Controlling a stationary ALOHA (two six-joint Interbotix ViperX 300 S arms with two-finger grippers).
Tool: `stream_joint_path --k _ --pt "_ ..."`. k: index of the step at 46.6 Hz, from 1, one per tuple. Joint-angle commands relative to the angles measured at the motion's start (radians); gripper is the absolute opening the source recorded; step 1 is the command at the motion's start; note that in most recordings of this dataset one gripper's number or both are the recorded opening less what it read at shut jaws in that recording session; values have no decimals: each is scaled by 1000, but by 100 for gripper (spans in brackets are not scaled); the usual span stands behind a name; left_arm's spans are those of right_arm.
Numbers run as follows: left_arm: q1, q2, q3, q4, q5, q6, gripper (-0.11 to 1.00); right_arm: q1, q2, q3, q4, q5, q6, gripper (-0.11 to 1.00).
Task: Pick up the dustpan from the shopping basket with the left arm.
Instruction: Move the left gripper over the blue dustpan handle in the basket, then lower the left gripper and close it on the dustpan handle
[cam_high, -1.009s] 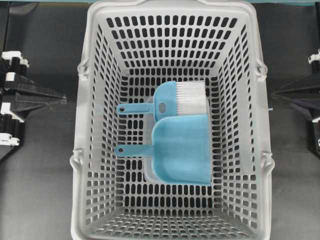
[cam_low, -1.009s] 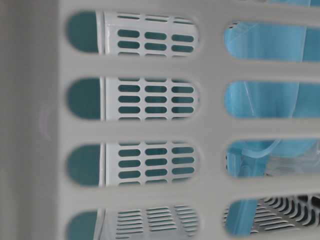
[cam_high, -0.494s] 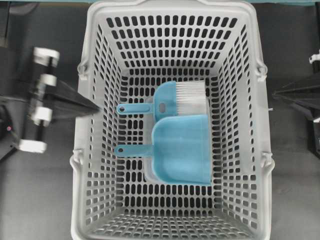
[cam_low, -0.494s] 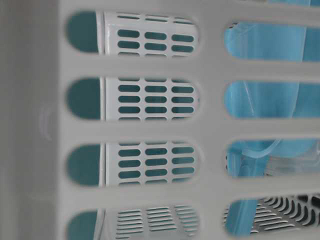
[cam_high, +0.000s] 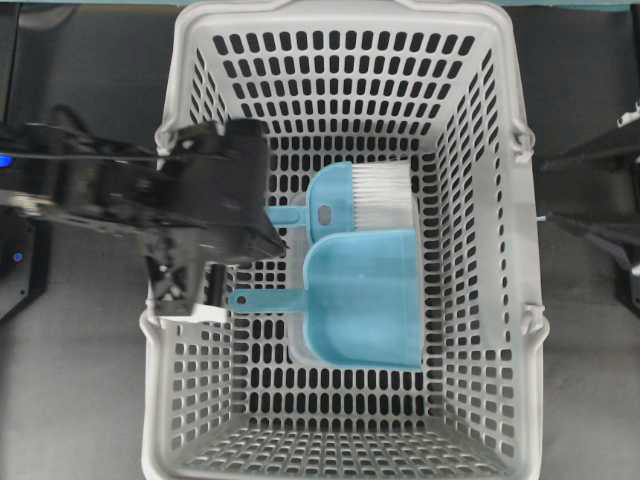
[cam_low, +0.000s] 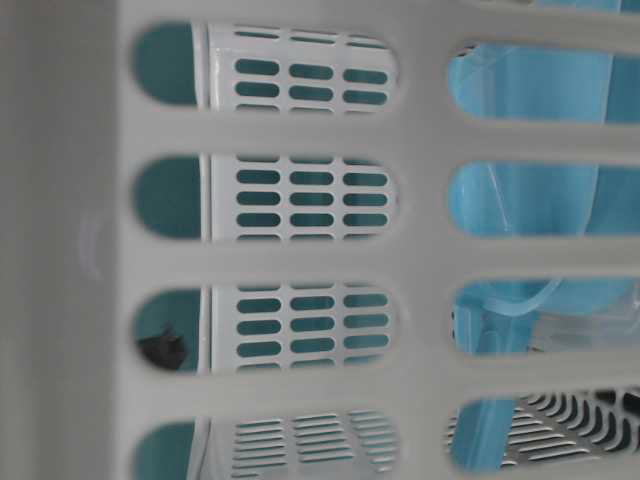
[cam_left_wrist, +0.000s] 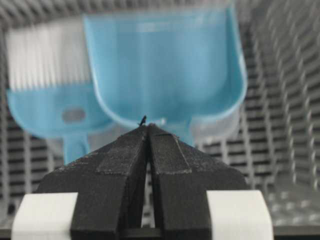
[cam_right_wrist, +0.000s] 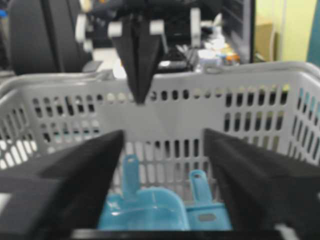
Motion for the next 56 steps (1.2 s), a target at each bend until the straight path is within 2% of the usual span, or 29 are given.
stream_joint_path --k 1,5,14,18,24,30,56 --pt "2 46 -98 5 100 0 3 0 5 -12 5 -5 15 73" --pt "3 84 -137 3 147 -3 18 0 3 -8 5 2 20 80" --pt "-11 187 -187 3 238 -55 75 0 -11 5 5 6 21 78" --pt "-20 230 -192 3 252 -95 89 2 -20 5 5 8 21 78" --pt "-31 288 -175 3 249 -146 89 0 -38 8 5 8 21 78" --pt "-46 330 -161 3 233 -160 88 0 -60 17 5 12 20 78" --pt "-55 371 -86 3 210 -147 87 0 -77 26 5 46 21 77"
